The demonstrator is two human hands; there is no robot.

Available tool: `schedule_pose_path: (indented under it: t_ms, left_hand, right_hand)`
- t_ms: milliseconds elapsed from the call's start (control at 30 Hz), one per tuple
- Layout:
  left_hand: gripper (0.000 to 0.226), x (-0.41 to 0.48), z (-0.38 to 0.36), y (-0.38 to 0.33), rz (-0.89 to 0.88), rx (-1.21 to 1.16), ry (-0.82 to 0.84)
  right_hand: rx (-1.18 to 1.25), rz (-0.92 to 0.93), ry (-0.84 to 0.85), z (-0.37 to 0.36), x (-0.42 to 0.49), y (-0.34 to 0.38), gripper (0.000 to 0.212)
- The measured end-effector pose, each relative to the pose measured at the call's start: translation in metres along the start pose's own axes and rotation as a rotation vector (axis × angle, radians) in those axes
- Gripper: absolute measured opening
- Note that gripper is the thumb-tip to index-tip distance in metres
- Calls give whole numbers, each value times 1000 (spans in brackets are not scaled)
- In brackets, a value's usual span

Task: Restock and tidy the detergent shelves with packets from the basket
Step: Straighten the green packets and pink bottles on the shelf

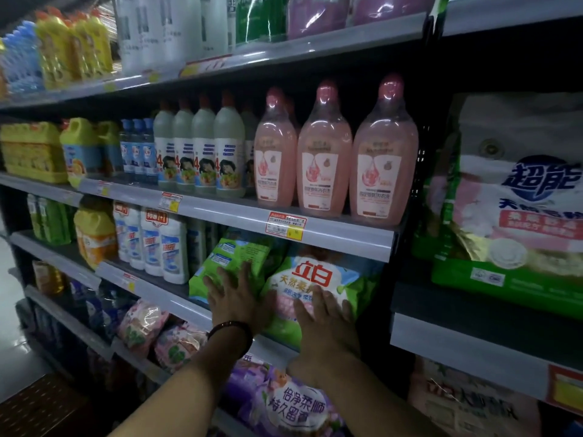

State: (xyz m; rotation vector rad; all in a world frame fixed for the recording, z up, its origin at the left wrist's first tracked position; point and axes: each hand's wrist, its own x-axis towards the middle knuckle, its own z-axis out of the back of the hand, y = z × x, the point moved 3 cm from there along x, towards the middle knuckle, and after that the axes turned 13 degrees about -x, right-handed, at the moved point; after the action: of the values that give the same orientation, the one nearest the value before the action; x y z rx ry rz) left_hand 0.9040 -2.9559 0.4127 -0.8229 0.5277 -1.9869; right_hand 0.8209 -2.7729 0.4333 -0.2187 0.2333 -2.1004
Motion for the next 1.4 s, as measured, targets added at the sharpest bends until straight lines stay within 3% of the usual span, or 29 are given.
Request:
schedule_pose_path:
  t_ms: [133, 367, 500, 600, 733, 900, 1000, 1067, 1233, 1333, 1400]
  left_hand:
    - [89, 20, -13, 5, 63, -114, -46]
    - [48, 38, -15, 21, -59, -45, -215]
    - [30, 32, 33, 34, -211, -203, -318]
    - [20, 8, 90, 27, -272, -224, -298]
    - [33, -38, 139, 18, -373, -157, -233]
    - [13, -118, 176, 31, -128, -355, -331]
    - [14, -167, 201, 44, 19, -498, -353]
    - [14, -194, 210, 53, 120, -572, -305]
    - [21, -255, 220, 49, 313, -1026, -161]
    - [21, -280, 235, 26, 373, -1235, -125]
    - [23, -288, 241, 21, 404, -1297, -92]
  right_hand:
    - [1, 5, -6, -4, 4, -1, 123]
    - [3, 16, 28, -1, 6, -1, 127]
    - [16, 27, 9, -7, 8, -3, 132]
    - [28, 27, 21, -4, 11, -4, 134]
    - [87, 17, 81, 4, 14, -3, 137]
    - [244, 58, 205, 26, -7, -9, 121]
    - [558, 188, -58, 26, -50, 13, 100]
    - [849, 138, -199, 22, -89, 31, 78]
    - [1698, 7, 206, -1, -157, 77, 38]
    - [2021, -5, 406, 4, -193, 89, 67]
    - [2145, 38, 404, 6, -207, 88, 63]
